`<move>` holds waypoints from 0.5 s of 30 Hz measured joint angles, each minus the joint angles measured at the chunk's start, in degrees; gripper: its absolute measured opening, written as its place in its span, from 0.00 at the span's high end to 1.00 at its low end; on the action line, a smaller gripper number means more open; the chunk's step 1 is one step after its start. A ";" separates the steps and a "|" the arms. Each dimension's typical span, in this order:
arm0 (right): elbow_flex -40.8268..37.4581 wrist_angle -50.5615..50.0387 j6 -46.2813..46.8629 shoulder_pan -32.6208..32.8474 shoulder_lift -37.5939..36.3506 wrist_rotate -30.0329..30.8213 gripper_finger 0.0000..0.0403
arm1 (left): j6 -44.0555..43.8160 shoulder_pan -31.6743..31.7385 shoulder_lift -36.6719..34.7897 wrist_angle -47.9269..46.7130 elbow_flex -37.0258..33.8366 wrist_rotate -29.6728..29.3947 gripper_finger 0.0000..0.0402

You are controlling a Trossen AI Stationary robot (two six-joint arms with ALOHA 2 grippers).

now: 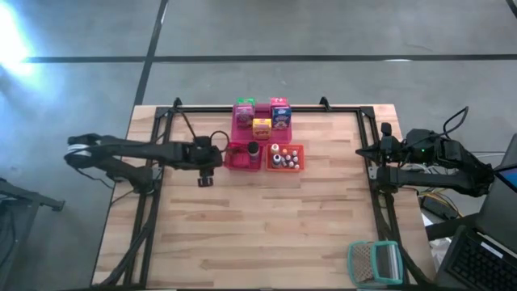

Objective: Pick & Place Kitchen Items
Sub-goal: Adjust the red bin on the table

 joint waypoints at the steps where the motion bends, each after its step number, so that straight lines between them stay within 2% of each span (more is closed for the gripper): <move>1: 0.00 0.00 0.00 0.01 0.01 0.00 0.98 | 0.73 0.03 0.42 1.62 -0.54 0.01 0.55; 9: 0.01 -0.02 0.00 0.00 0.02 -0.01 0.98 | 3.15 0.42 3.05 6.31 -1.72 0.00 0.95; 15: 0.01 -0.02 0.00 0.01 0.01 0.00 0.98 | 3.24 0.71 5.83 10.93 -1.51 0.10 0.98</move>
